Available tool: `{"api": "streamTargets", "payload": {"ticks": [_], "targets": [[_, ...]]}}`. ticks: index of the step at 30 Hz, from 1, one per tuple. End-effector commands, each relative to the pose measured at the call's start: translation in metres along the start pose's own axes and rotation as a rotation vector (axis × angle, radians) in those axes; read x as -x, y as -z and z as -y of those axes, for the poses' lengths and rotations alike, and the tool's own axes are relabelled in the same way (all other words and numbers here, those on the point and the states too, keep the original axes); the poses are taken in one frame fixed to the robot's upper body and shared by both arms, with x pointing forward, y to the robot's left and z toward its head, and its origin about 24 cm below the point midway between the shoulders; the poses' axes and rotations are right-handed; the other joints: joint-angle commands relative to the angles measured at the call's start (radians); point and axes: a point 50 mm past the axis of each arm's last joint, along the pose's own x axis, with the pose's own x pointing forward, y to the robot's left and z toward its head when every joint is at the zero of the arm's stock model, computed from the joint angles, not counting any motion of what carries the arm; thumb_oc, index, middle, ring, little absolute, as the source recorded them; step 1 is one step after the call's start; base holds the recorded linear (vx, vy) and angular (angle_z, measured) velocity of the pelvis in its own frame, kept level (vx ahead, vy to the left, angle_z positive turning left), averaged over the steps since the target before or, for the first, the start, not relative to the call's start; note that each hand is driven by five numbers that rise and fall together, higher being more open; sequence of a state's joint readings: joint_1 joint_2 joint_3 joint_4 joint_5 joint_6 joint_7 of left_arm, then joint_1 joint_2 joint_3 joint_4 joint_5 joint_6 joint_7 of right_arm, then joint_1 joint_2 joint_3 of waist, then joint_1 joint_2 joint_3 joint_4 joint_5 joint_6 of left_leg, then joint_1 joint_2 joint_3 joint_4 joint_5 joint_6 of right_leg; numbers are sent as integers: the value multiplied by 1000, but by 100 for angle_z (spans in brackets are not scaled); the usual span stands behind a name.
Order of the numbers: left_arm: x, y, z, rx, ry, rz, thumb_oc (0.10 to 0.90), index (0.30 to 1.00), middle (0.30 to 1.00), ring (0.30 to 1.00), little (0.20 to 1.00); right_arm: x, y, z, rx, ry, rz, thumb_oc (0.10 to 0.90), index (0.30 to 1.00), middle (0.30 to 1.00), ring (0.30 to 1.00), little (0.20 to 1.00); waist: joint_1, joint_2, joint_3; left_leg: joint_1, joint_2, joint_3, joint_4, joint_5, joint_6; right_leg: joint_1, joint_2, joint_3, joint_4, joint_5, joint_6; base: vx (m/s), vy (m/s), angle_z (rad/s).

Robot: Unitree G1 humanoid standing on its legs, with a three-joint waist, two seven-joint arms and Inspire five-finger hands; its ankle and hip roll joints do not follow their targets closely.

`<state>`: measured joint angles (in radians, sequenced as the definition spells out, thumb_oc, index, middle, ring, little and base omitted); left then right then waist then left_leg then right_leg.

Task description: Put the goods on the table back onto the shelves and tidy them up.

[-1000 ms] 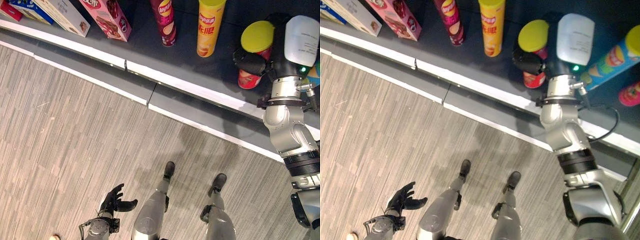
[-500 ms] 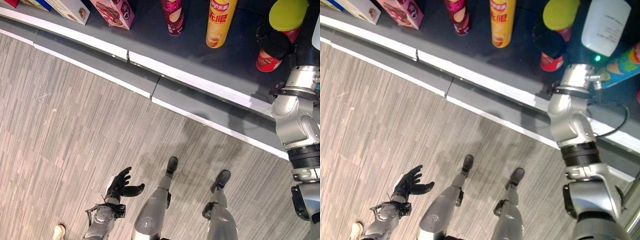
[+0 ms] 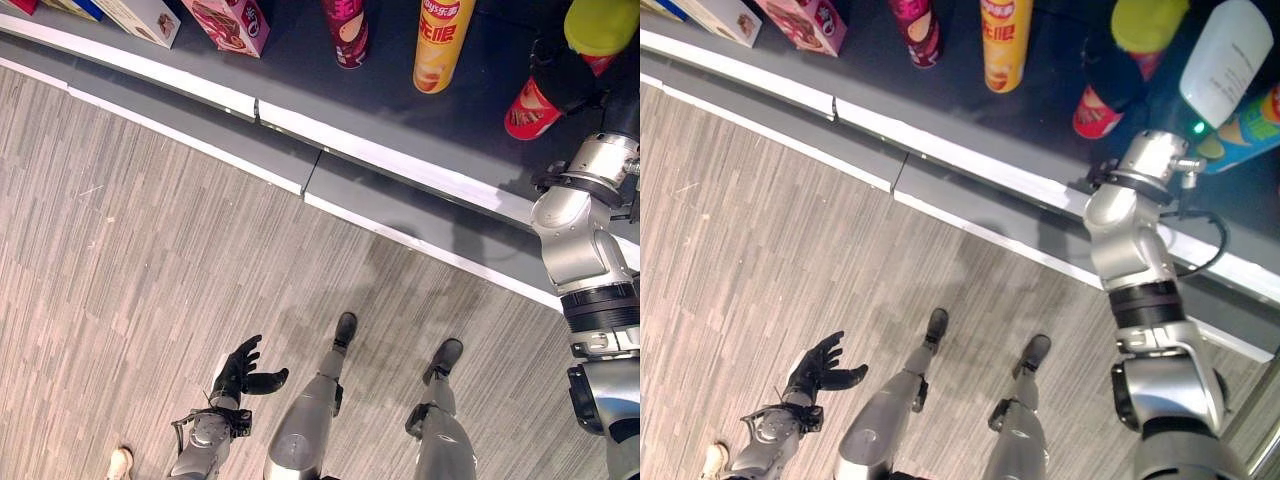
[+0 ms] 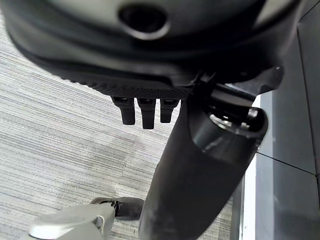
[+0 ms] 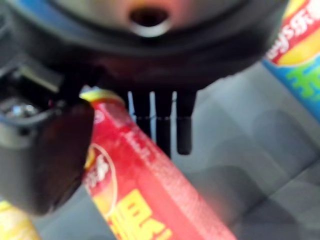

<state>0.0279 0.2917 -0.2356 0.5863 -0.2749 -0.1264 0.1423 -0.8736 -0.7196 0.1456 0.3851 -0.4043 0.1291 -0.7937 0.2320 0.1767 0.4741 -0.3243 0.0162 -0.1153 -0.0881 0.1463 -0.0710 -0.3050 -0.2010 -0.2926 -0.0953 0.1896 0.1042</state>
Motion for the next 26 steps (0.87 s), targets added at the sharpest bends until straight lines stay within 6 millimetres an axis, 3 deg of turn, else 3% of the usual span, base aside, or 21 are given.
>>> {"api": "streamTargets", "payload": {"ticks": [1, 6, 11, 13, 14, 17, 18, 20, 21, 22, 23, 24, 25, 26], "targets": [[7, 7, -16, -67, -32, 2, 800, 900, 900, 900, 900, -37, -31, 29, -68, 204, 126, 800, 900, 900, 900, 900, 0, -19, -69, -51, 8, 5, 1, -35, -36, 85, -92, 11, 16, -83, 120, 0, 0, 0], [7, 7, -16, -63, -30, -1, 800, 900, 900, 900, 900, -37, -32, 30, -62, 206, 140, 800, 900, 900, 900, 900, -1, -26, -73, -47, 12, 3, 1, -36, -38, 88, -89, 10, 16, -88, 120, 0, 0, 0], [5, 10, -21, -55, -58, -29, 800, 900, 900, 900, 900, -36, -52, 58, -111, 291, 273, 800, 900, 900, 900, 900, -18, -58, -90, -30, 20, 11, 1, -44, -40, 102, -82, 9, 13, -90, 121, 7, -3, 1], [5, 14, -24, -34, -86, -58, 800, 900, 900, 900, 900, -14, -57, 63, -192, 246, 315, 800, 900, 900, 900, 900, -43, -91, -106, -7, 35, 25, 2, -52, -41, 112, -72, 13, 9, -87, 120, 53, -28, 3], [7, 21, -28, -28, -108, -96, 800, 900, 900, 900, 900, 15, -56, 59, -298, 143, 306, 800, 900, 900, 900, 900, -63, -122, -125, 11, 47, 41, 1, -60, -41, 120, -67, 15, 8, -86, 123, 79, -37, -11], [13, 37, -38, -11, -149, -170, 800, 900, 900, 900, 900, 64, -48, 54, -552, -103, 221, 800, 900, 900, 900, 900, -95, -166, -159, 50, 61, 68, 1, -72, -38, 141, -62, 23, 8, -83, 124, 102, -15, -28], [18, 48, -43, 9, -169, -219, 800, 900, 900, 900, 900, 93, -37, 48, -763, -283, 103, 800, 900, 900, 900, 900, -120, -190, -182, 73, 64, 85, 1, -79, -35, 155, -59, 25, 8, -81, 124, 148, 7, -50], [23, 61, -50, 19, -174, -277, 800, 900, 900, 900, 900, 128, -17, 37, -1019, -507, -106, 800, 900, 900, 900, 900, -146, -211, -201, 111, 71, 110, 1, -93, -36, 182, -60, 29, 8, -84, 125, 104, 22, -45], [23, 61, -50, 18, -173, -277, 800, 900, 900, 900, 900, 128, -17, 37, -1020, -507, -106, 800, 900, 900, 900, 900, -146, -212, -202, 108, 69, 109, 1, -90, -35, 179, -61, 30, 8, -81, 125, 100, 58, -21], [28, 70, -53, 32, -167, -317, 800, 900, 900, 900, 900, 160, -1, 33, -1139, -649, -262, 800, 900, 900, 900, 900, -170, -221, -227, 136, 71, 125, 1, -99, -34, 195, -61, 35, 8, -81, 126, 74, 42, -19], [28, 70, -54, 32, -166, -318, 800, 900, 900, 900, 900, 160, -1, 33, -1141, -651, -263, 800, 900, 900, 900, 900, -169, -222, -227, 138, 71, 126, 1, -100, -34, 197, -61, 35, 8, -81, 126, 188, 86, -37], [32, 77, -58, 51, -169, -340, 800, 900, 900, 900, 900, 206, 27, 29, -1053, -819, -458, 800, 900, 900, 900, 900, -200, -233, -267, 190, 74, 153, 1, -119, -34, 223, -61, 46, 8, -81, 128, 143, 64, -55], [34, 79, -60, 62, -180, -344, 800, 900, 900, 900, 900, 219, 38, 29, -983, -853, -514, 800, 900, 900, 900, 900, -209, -234, -277, 205, 74, 162, 1, -125, -33, 232, -61, 53, 8, -82, 128, 142, 64, -44], [34, 79, -60, 62, -180, -345, 800, 900, 900, 900, 900, 220, 38, 29, -982, -853, -515, 800, 900, 900, 900, 900, -208, -235, -277, 207, 75, 163, 1, -126, -33, 233, -61, 54, 8, -82, 128, 54, 25, -23]]}}
